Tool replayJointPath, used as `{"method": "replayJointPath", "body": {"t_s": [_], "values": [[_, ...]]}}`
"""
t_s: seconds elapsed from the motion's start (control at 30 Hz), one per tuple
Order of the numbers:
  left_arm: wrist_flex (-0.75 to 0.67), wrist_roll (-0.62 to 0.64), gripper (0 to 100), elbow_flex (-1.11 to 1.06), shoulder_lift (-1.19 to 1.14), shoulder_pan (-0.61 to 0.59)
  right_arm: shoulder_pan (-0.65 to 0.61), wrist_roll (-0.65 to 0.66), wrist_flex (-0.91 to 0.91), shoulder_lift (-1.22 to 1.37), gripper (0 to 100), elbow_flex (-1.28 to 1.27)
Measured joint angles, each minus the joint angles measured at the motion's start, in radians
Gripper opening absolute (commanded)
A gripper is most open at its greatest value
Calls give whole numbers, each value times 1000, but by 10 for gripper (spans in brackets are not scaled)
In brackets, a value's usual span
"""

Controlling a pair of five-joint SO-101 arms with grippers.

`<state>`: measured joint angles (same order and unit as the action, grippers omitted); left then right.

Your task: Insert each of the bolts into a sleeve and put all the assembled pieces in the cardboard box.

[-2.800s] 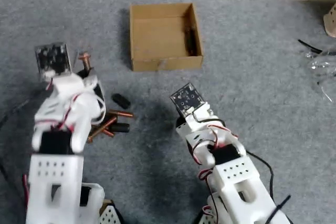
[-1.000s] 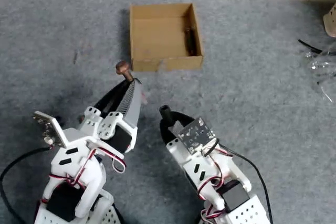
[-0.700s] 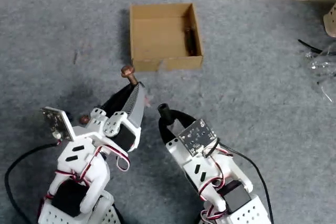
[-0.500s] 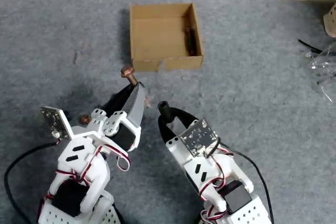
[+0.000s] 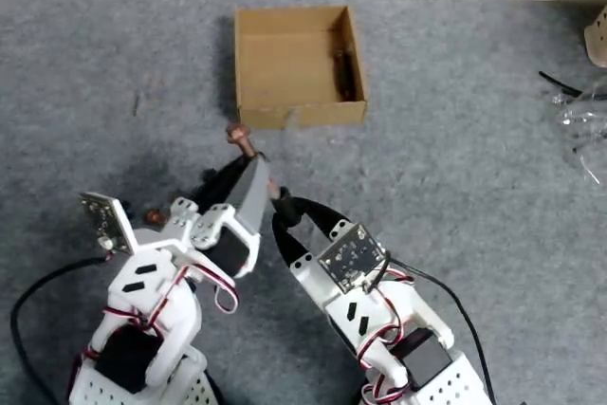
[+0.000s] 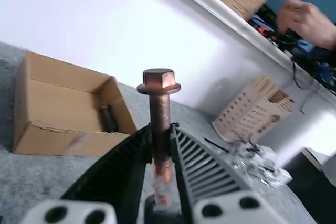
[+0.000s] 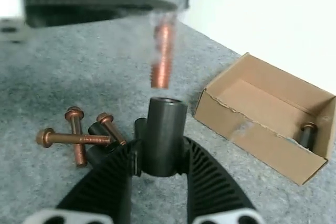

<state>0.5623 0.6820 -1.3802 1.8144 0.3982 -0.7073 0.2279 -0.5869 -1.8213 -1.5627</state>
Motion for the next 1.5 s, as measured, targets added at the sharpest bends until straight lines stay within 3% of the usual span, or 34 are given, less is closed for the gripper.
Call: {"method": "replayJointPath", "body": {"t_s": [0.2, 0.47, 0.63, 1.5], "values": [[0, -2, 5, -2, 0, 83, 0, 0, 0, 0, 4, 0], [-5, -2, 6, -3, 0, 75, 0, 0, 0, 0, 4, 0], [-40, 0, 6, -3, 0, 2, 0, 0, 0, 0, 4, 0], [-51, 0, 6, -91, 0, 9, 0, 0, 0, 0, 4, -2]]}}
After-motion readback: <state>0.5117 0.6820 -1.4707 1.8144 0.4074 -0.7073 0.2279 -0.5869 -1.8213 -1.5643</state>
